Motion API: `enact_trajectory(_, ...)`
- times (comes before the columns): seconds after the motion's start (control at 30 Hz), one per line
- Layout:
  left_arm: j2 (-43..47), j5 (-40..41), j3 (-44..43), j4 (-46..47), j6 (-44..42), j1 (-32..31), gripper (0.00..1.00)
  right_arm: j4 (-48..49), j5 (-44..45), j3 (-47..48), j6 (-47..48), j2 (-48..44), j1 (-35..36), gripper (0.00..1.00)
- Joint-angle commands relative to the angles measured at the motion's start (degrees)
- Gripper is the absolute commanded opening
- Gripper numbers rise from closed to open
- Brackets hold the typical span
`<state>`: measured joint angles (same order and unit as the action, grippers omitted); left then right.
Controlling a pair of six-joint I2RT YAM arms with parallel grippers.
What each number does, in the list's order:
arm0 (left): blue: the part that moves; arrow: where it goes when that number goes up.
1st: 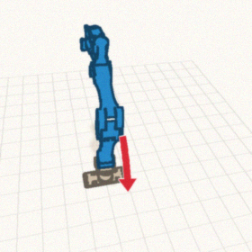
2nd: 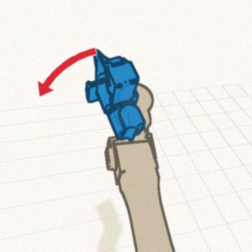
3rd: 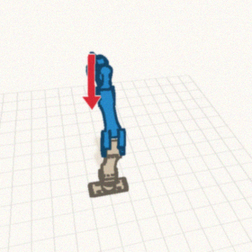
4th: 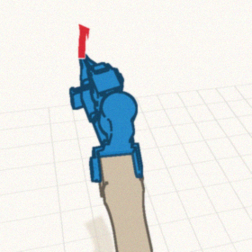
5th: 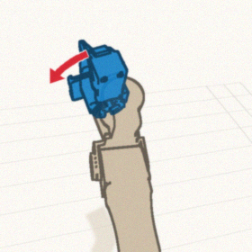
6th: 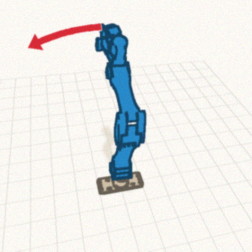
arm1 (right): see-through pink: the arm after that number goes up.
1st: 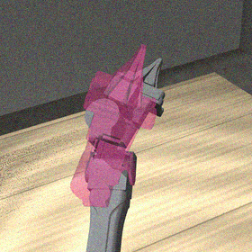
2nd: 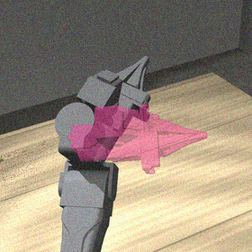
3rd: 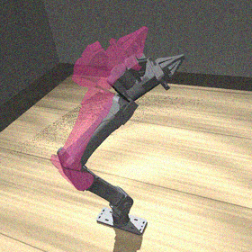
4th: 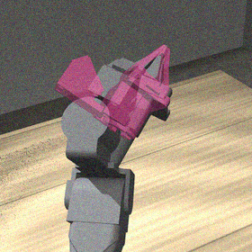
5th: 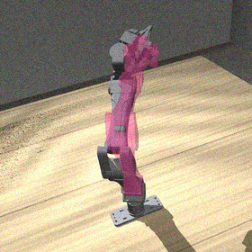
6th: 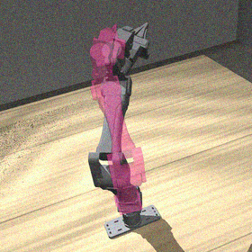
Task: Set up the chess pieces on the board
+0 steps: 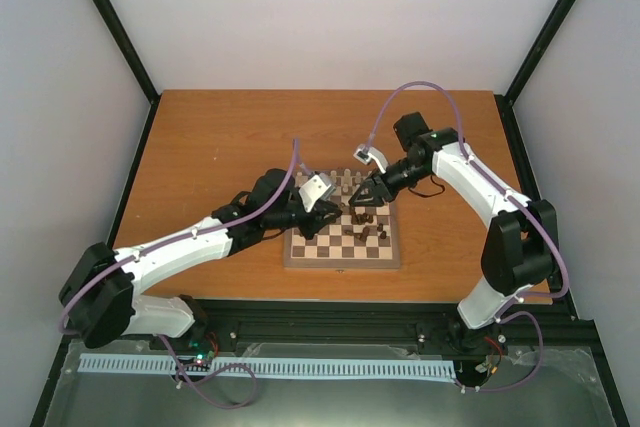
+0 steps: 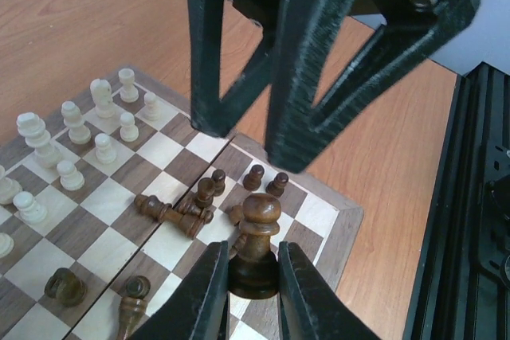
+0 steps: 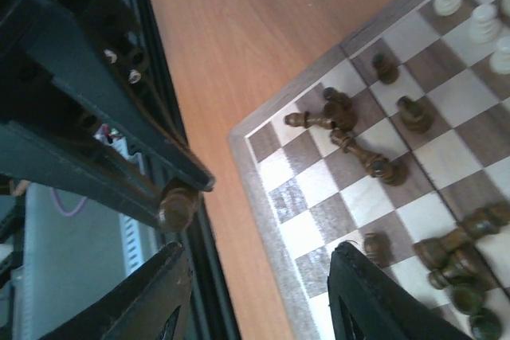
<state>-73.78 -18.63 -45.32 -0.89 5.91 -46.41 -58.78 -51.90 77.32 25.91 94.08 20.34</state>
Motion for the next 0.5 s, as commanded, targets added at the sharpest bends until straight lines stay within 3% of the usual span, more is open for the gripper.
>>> enact_trajectory(0.0, -0.8, -1.5, -1.1, 4.1, -0.1, -0.6, 0.12, -4.1, -5.5, 0.9, 0.5, -0.6, 0.3, 0.47)
enact_trajectory(0.47, -2.6, -2.9, -2.0, 3.9, 0.3, -0.6, 0.12, -4.1, -10.3, -0.2, 0.0, 2.0, 1.2, 0.40)
